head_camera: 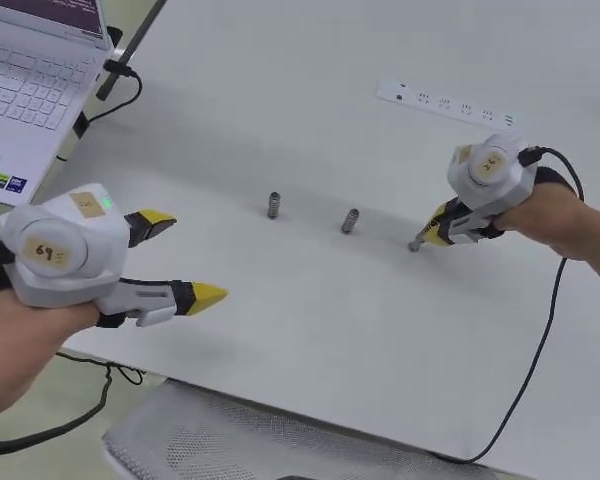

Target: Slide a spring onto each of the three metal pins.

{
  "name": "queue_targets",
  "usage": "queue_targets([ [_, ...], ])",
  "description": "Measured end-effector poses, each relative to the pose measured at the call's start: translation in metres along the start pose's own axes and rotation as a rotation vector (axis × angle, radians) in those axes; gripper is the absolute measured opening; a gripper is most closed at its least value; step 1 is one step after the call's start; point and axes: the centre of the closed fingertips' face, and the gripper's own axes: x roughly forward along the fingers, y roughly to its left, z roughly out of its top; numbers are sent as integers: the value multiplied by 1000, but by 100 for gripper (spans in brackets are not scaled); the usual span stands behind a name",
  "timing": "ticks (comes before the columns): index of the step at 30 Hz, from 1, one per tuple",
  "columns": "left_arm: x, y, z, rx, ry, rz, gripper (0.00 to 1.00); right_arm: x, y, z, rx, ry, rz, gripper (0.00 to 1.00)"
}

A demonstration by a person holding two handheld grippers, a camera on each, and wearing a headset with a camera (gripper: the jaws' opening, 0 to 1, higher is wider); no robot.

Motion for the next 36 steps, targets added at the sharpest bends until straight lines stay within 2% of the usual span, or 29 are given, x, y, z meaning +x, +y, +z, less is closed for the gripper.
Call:
queue_targets([
  [27,-1,5,1,-8,6,10,61,23,2,-9,-10,43,35,9],
  [36,-2,6,4,-6,3,10,61,22,0,-9,-7,42,31,12],
])
